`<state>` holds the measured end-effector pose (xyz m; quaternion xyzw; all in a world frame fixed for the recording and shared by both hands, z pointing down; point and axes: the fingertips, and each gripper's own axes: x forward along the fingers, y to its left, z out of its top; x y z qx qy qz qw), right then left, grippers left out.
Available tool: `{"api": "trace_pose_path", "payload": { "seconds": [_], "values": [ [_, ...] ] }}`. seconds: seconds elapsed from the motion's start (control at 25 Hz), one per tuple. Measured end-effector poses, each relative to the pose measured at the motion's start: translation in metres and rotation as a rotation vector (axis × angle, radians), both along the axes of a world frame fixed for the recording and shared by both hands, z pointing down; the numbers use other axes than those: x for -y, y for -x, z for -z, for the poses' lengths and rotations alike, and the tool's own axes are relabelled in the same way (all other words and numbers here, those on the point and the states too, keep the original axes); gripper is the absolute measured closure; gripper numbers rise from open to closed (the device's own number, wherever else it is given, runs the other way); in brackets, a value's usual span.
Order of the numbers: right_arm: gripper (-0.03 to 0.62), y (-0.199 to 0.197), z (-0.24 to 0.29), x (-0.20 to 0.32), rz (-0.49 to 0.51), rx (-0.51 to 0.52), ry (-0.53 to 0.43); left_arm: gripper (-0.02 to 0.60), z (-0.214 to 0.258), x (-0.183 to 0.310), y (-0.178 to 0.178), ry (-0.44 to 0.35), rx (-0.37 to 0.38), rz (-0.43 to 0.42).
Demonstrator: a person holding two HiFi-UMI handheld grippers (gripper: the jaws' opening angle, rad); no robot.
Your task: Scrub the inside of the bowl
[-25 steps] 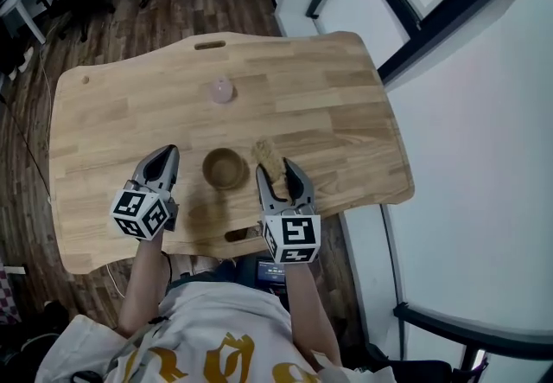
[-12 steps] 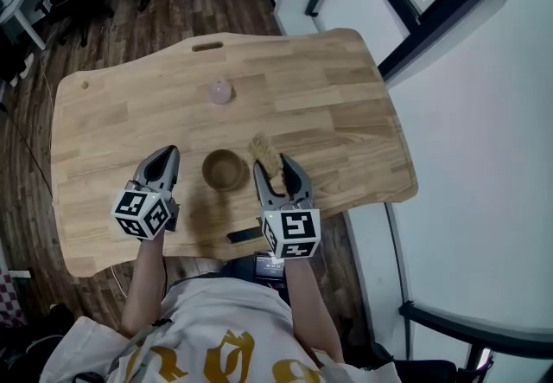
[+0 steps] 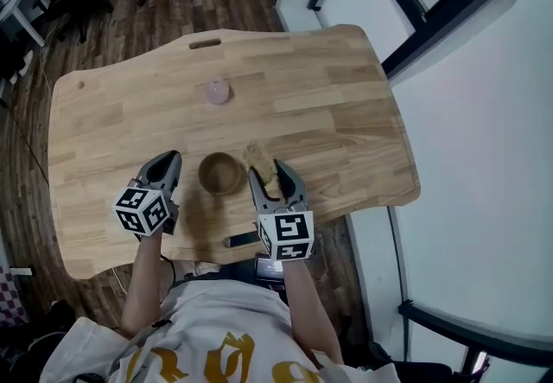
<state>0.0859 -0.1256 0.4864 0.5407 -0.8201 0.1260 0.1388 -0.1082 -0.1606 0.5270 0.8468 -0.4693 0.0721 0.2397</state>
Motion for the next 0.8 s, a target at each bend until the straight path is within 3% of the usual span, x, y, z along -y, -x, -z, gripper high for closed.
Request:
{"api": "trace_pose_path", "payload": {
  "seconds": [0.24, 0.52, 0.68, 0.8],
  "values": [
    [0.407, 0.009, -0.030, 0.006, 0.050, -0.009, 0.066, 0.578, -0.035, 0.001, -0.009, 0.098, 0.013, -0.021],
    [0.407, 0.028, -0.060, 0.001, 0.137, -0.028, 0.133, 0.525, -0.074, -0.005, -0.016, 0.220, -0.009, -0.029],
    [0.407, 0.040, -0.072, -0.006, 0.193, -0.042, 0.162, 0.465, -0.090, -0.009, -0.024, 0.290, -0.032, -0.062],
    [0.407, 0.040, -0.080, -0.010, 0.203, -0.040, 0.183, 0.457, -0.097, -0.012, -0.030, 0.336, -0.049, -0.093]
  ]
}}
